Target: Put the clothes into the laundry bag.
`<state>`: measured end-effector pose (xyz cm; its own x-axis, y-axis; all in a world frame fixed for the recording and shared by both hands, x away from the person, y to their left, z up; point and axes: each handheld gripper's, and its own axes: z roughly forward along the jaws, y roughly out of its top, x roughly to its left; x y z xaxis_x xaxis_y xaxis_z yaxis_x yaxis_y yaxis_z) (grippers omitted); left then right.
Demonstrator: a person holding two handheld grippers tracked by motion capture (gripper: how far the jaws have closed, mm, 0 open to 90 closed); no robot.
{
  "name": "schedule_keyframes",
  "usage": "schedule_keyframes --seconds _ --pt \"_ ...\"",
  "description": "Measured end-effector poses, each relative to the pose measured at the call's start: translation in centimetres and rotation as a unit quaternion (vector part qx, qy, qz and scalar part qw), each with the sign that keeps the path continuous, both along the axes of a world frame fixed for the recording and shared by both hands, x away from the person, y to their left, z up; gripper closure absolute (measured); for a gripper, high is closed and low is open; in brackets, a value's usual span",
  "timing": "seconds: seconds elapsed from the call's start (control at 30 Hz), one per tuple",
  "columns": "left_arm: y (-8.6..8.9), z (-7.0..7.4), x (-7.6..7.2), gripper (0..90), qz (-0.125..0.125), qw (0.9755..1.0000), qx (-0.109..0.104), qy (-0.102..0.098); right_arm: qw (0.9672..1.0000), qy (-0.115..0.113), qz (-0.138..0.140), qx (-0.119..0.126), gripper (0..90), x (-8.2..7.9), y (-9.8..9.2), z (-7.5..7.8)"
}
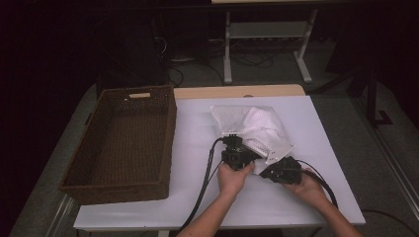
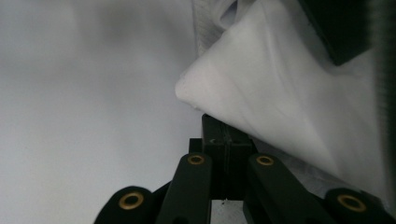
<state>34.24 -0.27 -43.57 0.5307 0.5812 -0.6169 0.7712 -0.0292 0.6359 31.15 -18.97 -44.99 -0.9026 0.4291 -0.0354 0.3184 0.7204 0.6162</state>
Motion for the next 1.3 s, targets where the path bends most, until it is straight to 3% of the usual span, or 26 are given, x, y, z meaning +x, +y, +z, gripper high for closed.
schedule_keyframes --seconds 0.2,0.4,0.47,0.53,0.6,0.7,0.73,0.77,0.83,0.93,1.03,1.07,1.1,1.13,1.27,1.3 --pt "-0.1 0.2 -0.4 77.3 -0.005 1.0000 0.002 -0.001 0.9980 0.053 0.032 0.002 90.0 -0.2 -0.2 0.5" --pt "0.0 0.1 -0.7 72.9 -0.010 0.9998 0.016 -0.004 0.9937 0.089 0.068 0.005 90.0 -1.9 -0.9 0.7" --pt "0.1 -0.1 -0.8 74.0 -0.008 0.9997 0.022 -0.005 0.9912 0.103 0.083 0.003 90.0 -2.8 -1.3 0.5" --pt "0.2 -0.3 -0.8 76.6 -0.007 0.9996 0.026 -0.007 0.9863 0.125 0.108 0.005 90.0 -3.9 -1.9 0.3" --pt "0.3 -0.5 -0.8 77.7 -0.006 0.9996 0.029 -0.005 0.9854 0.128 0.112 0.006 90.0 -4.7 -2.5 0.3" --pt "0.1 -0.5 -0.9 77.4 -0.008 0.9996 0.027 -0.004 0.9887 0.117 0.093 0.016 89.5 -4.4 -3.2 0.6" --pt "0.1 -0.5 -0.9 77.0 -0.010 0.9996 0.028 -0.004 0.9890 0.113 0.092 0.027 83.0 -4.3 -3.1 0.8" --pt "0.2 -0.4 -0.9 76.4 -0.012 0.9995 0.029 -0.005 0.9900 0.104 0.088 0.038 70.6 -4.1 -2.9 1.0" --pt "0.5 -0.3 -1.0 74.5 -0.016 0.9993 0.035 -0.005 0.9903 0.099 0.087 0.043 60.9 -3.9 -2.0 1.3" --pt "1.0 -0.1 -1.1 70.5 -0.016 0.9994 0.032 0.000 0.9921 0.081 0.093 0.024 56.2 -3.9 -0.2 1.2" --pt "1.5 0.0 -1.4 64.8 -0.012 0.9993 0.034 0.003 0.9939 0.054 0.096 -0.007 66.3 -3.9 1.4 0.5" --pt "1.6 -0.1 -1.4 65.1 -0.013 0.9992 0.037 0.004 0.9944 0.044 0.095 -0.009 77.2 -3.9 1.6 0.4" --pt "1.7 -0.2 -1.4 69.6 -0.015 0.9990 0.042 0.003 0.9940 0.046 0.099 -0.006 86.3 -3.8 1.7 0.4" --pt "1.7 -0.2 -1.4 75.9 -0.018 0.9988 0.046 0.000 0.9939 0.048 0.098 -0.009 89.4 -3.8 1.8 0.4" --pt "1.4 -0.5 -1.4 83.8 -0.013 0.9985 0.053 -0.012 0.9909 0.074 0.113 -0.007 90.0 -4.0 1.5 0.4" --pt "1.3 -0.6 -1.3 83.8 -0.011 0.9986 0.051 -0.007 0.9891 0.084 0.121 -0.007 90.0 -4.1 1.4 0.4"
